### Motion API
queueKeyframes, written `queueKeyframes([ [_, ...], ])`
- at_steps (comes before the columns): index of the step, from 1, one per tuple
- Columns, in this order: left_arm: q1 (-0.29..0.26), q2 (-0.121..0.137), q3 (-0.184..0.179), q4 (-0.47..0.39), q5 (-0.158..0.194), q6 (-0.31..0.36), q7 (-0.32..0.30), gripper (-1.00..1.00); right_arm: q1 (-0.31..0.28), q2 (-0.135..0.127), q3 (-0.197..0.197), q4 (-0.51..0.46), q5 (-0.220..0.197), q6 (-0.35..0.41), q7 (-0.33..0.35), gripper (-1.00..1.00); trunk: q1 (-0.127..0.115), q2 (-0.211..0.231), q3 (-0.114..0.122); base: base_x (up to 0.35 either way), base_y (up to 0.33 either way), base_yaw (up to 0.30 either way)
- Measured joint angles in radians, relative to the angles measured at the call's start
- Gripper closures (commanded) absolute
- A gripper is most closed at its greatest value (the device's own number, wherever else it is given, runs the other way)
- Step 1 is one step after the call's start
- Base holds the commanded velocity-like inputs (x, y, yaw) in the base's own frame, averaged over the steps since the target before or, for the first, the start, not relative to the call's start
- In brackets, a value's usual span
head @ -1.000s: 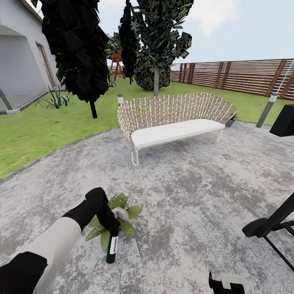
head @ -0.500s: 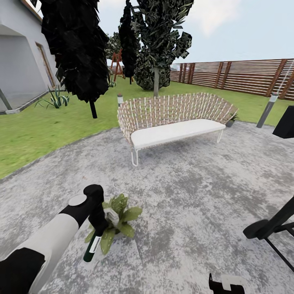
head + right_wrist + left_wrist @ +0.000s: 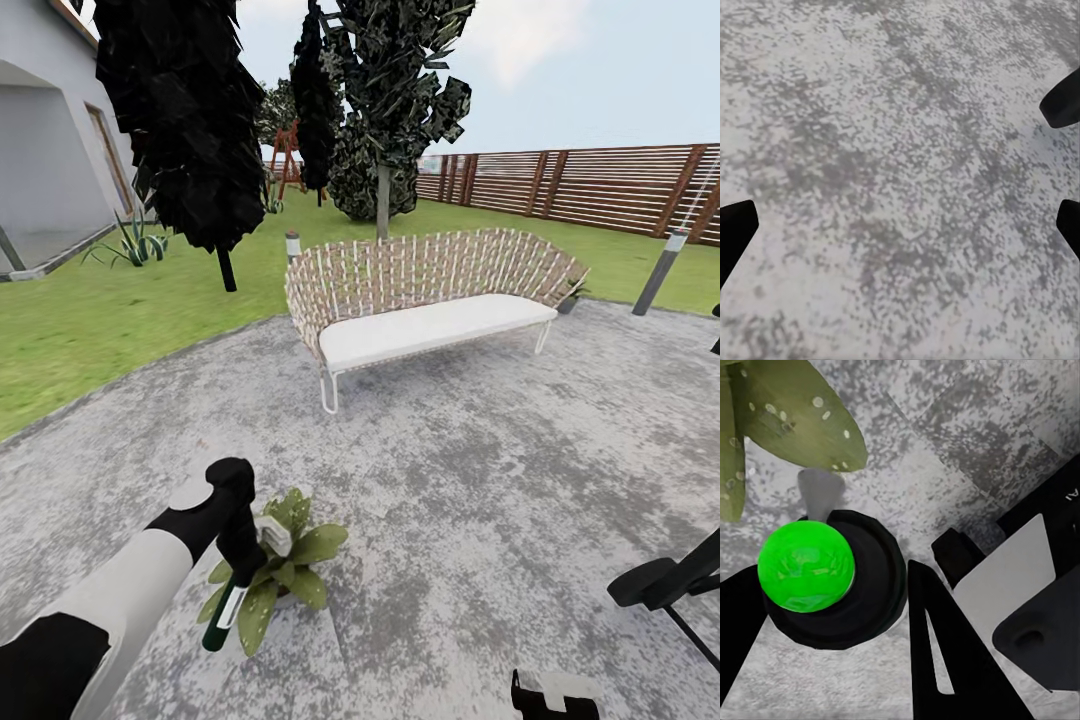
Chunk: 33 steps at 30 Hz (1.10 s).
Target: Pick up the pesticide atomizer in the garden and spray insectifuge to fully cover both potted plants in the garden.
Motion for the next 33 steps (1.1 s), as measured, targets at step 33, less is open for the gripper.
queueKeyframes([
  [33,-0.016,-0.125,-0.001,-0.002,-0.003,0.004,0.001,1.0,0.0,0.0,0.0,0.0,0.0,0.0,0.0,-1.0,0.0,0.0,0.0,0.0,0.0,0.0],
])
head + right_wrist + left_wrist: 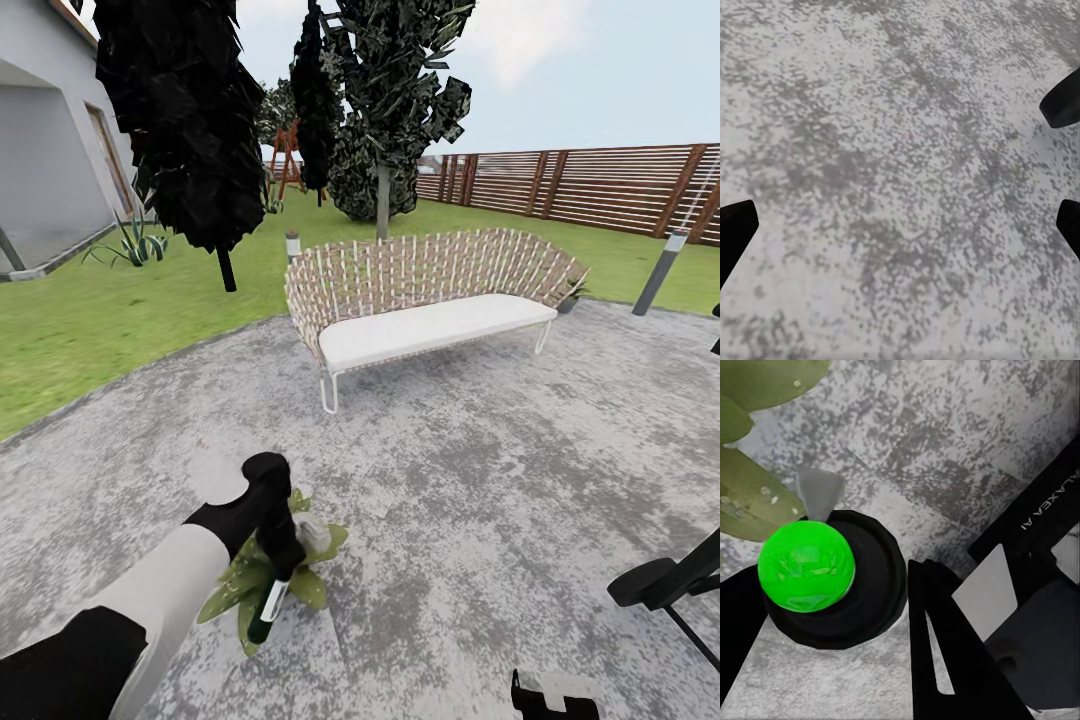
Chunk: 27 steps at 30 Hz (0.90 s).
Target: Pick up the pesticide atomizer in the garden and spray insectifuge to fully cover both potted plants in the garden.
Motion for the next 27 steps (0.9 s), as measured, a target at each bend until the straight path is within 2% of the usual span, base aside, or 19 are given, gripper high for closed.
queueKeyframes([
  [5,-0.021,0.005,0.003,-0.002,0.002,0.0,0.0,1.0,0.0,0.0,0.0,0.0,0.001,0.0,0.0,-1.0,0.0,0.0,0.0,0.0,0.0,0.0],
  [9,-0.076,0.006,0.006,0.001,0.004,0.002,0.0,1.0,0.0,0.0,0.0,0.0,0.0,0.0,0.0,-1.0,0.0,0.0,0.0,0.0,0.0,0.0],
  [12,-0.086,0.011,0.004,0.002,0.005,0.0,0.0,1.0,0.0,0.0,0.0,0.0,0.0,0.0,0.0,-1.0,0.0,0.0,0.0,0.0,0.0,0.0],
  [16,-0.08,0.07,-0.001,0.002,0.006,-0.003,0.0,1.0,0.0,0.0,0.0,0.0,0.001,0.0,0.0,-1.0,0.0,0.0,0.0,0.0,0.0,0.0],
  [18,-0.076,0.081,0.0,0.003,0.003,-0.004,-0.001,1.0,0.0,0.0,0.0,0.0,0.001,0.0,0.0,-1.0,0.0,0.0,0.0,0.0,0.0,0.0],
  [27,-0.068,0.07,-0.001,0.003,0.007,-0.017,0.0,1.0,0.0,0.0,0.0,0.0,0.001,0.0,0.0,-1.0,0.0,0.0,0.0,0.0,0.0,0.0],
])
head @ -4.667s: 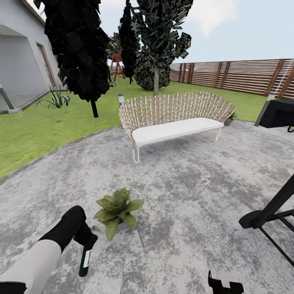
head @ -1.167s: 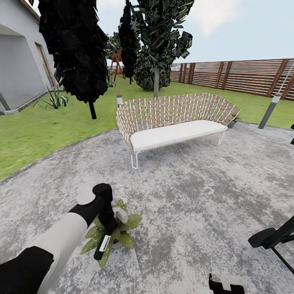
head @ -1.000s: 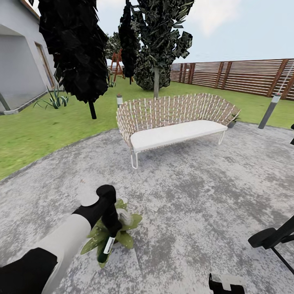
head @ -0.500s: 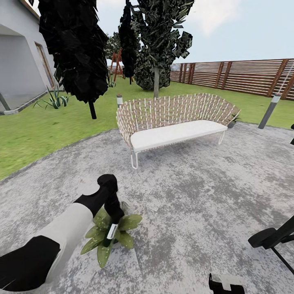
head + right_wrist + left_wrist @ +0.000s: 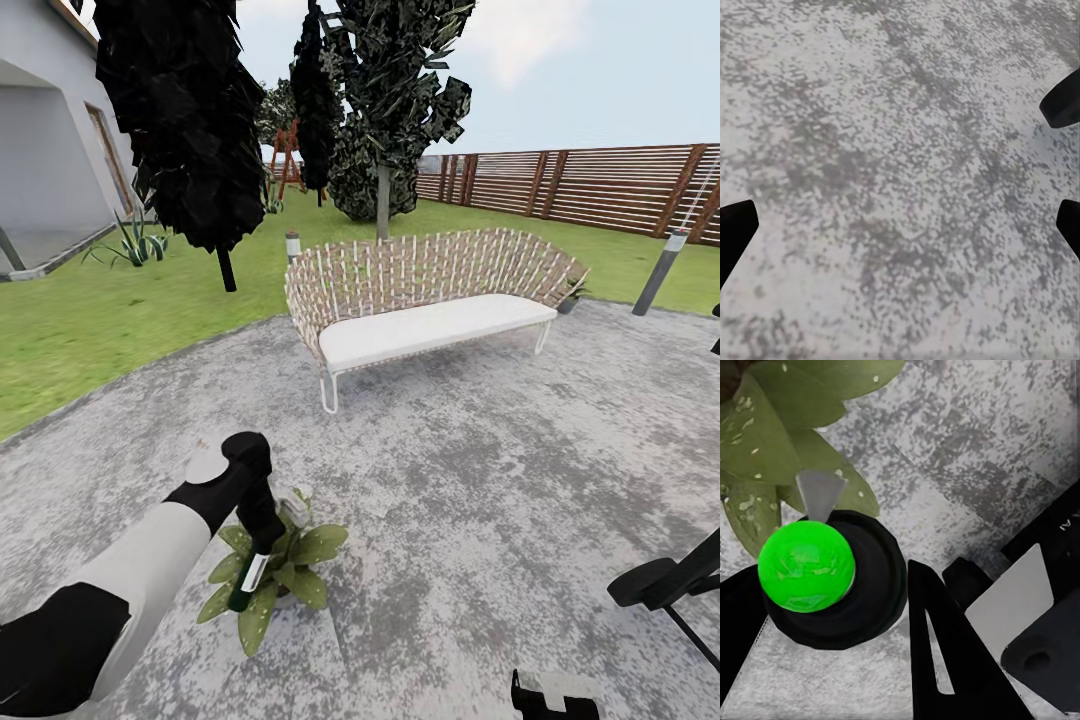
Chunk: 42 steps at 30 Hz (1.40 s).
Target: Pick up the pesticide atomizer in the garden and spray insectifuge to fully cover both potted plants in the garden.
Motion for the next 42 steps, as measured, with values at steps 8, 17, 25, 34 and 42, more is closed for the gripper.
queueKeyframes([
  [8,0.019,-0.009,-0.001,0.001,-0.001,-0.054,0.0,1.0,0.0,0.0,0.0,0.0,0.0,0.0,0.0,-1.0,0.0,0.0,0.0,0.0,0.0,0.0],
  [17,0.021,-0.011,-0.003,0.0,-0.007,-0.055,0.0,1.0,0.0,0.001,0.0,0.0,0.0,0.0,0.0,-1.0,0.0,0.0,0.0,-0.091,0.02,0.0],
  [25,0.016,-0.012,-0.003,-0.001,-0.008,-0.054,-0.001,1.0,0.0,0.001,0.0,0.0,0.0,0.0,0.001,-1.0,0.0,0.0,0.0,-0.136,0.226,0.0],
  [34,0.002,0.014,0.004,-0.003,-0.009,-0.057,-0.001,1.0,0.0,0.001,0.0,0.0,0.0,0.0,0.0,-1.0,0.0,0.0,0.0,-0.002,0.024,0.0],
  [42,0.016,0.061,0.002,0.0,-0.008,-0.161,-0.001,1.0,0.0,0.0,0.0,0.0,0.0,0.0,0.0,-1.0,0.0,0.0,0.0,0.0,0.0,0.0],
])
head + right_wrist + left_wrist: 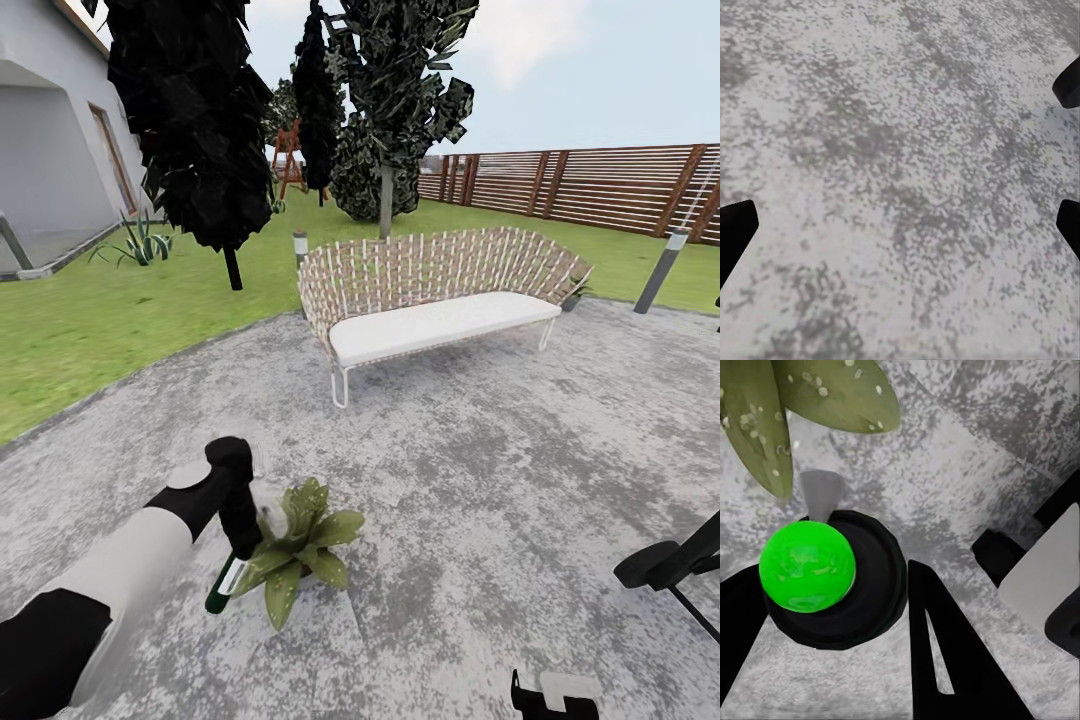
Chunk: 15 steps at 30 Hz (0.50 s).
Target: Pick up the pesticide atomizer in the garden and spray insectifuge to fully cover both potted plants in the garden.
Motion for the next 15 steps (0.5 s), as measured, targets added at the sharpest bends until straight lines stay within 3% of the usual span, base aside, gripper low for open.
queueKeyframes([
  [3,0.001,0.017,0.003,0.0,0.001,-0.023,0.0,1.0,0.0,0.0,0.0,0.0,0.0,0.0,0.0,-1.0,0.0,0.0,0.0,0.0,0.0,0.0],
  [9,0.001,0.01,0.014,-0.001,0.001,-0.024,0.0,1.0,0.0,0.0,0.0,0.0,0.0,0.0,0.0,-1.0,0.0,0.0,0.0,0.002,0.001,0.0],
  [15,0.002,0.008,0.013,0.0,0.0,-0.023,0.0,1.0,0.0,0.0,-0.001,-0.001,-0.002,0.0,0.0,-1.0,0.0,0.0,0.0,0.189,0.18,0.0],
])
